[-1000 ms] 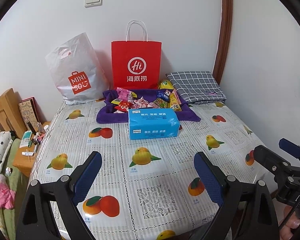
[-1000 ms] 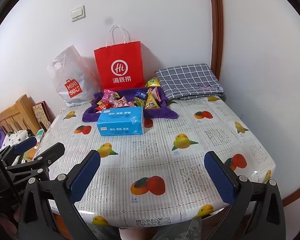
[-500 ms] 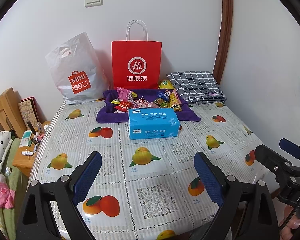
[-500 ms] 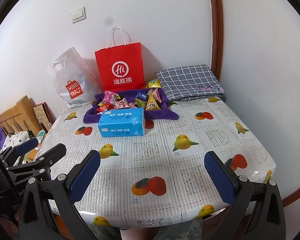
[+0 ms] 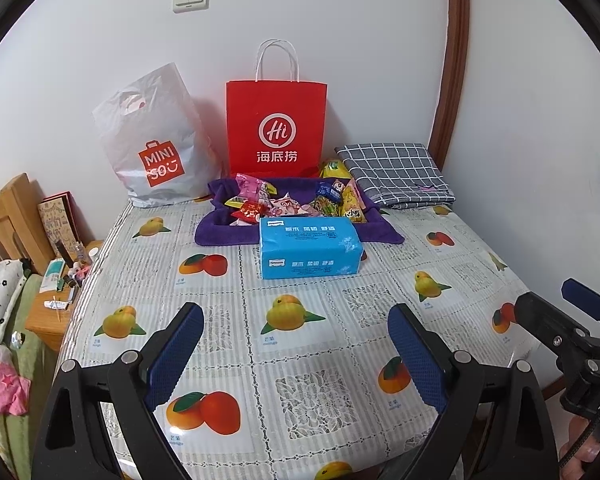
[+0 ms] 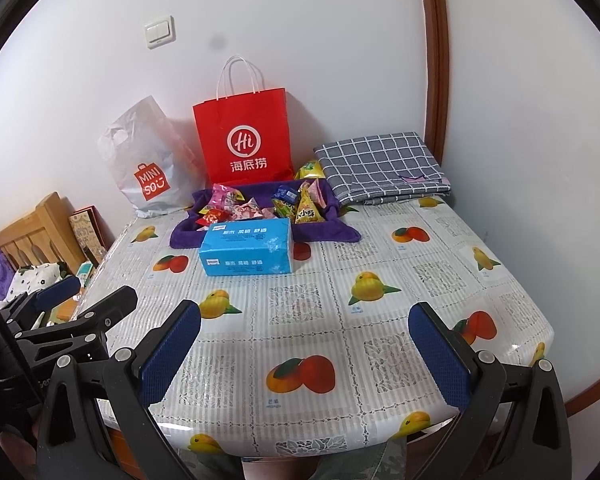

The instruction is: Organize snacks

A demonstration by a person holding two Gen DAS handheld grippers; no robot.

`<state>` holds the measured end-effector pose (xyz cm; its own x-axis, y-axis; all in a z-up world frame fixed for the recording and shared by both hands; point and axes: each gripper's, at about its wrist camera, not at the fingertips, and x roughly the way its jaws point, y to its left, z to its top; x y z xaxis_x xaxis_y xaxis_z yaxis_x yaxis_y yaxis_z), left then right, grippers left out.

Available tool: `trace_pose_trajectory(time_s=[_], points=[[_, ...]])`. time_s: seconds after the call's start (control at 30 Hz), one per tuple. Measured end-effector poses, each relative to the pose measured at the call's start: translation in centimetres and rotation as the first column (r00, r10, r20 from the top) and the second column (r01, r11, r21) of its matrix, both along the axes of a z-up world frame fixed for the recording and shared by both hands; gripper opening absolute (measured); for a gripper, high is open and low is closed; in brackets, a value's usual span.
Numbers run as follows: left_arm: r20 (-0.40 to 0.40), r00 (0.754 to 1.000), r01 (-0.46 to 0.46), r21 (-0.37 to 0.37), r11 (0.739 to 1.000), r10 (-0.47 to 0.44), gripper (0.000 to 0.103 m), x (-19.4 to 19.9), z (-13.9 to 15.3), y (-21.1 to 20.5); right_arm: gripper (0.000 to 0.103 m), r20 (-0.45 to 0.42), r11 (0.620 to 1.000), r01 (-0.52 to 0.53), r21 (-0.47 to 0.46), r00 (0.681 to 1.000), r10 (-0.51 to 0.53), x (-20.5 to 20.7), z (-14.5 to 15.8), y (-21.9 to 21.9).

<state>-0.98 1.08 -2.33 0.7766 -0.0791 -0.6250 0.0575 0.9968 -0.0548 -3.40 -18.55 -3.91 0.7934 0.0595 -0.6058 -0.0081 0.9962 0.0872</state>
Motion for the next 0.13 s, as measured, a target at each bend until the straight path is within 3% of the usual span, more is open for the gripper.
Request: trace_pose_trajectory(time_s=[0.13], points=[[0.006,1.000,-0.013,-0.006,1.000,0.013,0.093,0.36,-0.31,0.17,0.102,0.000,1.000,-0.008,0.005,1.000,0.008,0.24,-0.21,0.17]])
